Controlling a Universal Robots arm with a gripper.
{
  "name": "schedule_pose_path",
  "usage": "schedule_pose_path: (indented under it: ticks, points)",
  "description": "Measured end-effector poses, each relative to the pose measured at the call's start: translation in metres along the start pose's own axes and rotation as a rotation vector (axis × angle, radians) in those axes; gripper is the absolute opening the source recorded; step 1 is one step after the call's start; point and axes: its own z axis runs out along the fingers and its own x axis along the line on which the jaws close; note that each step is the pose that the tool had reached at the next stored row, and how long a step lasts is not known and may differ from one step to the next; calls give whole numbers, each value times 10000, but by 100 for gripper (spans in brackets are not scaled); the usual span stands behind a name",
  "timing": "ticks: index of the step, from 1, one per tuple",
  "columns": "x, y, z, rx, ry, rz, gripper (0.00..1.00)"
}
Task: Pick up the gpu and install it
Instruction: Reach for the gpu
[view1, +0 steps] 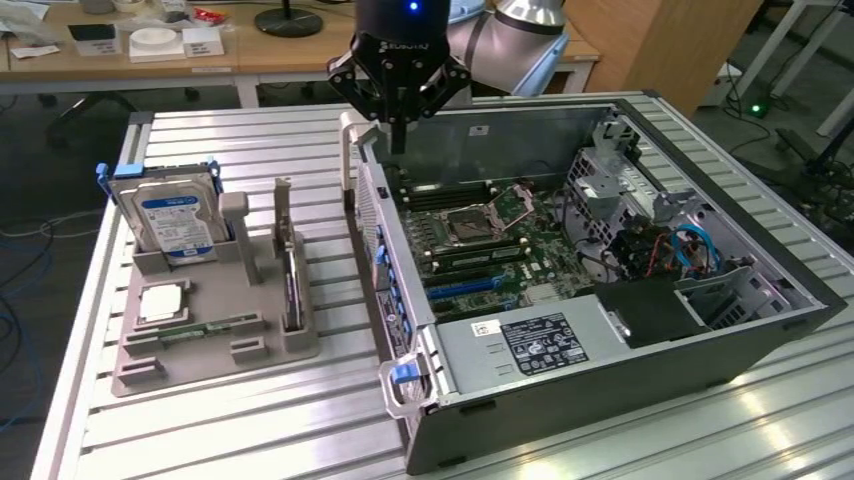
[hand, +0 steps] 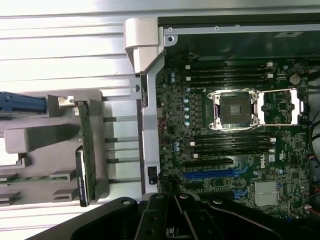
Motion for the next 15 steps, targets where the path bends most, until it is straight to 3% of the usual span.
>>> schedule_pose_path:
  ticks: [15]
  points:
    - [118, -20, -4, 1, 1, -1, 10]
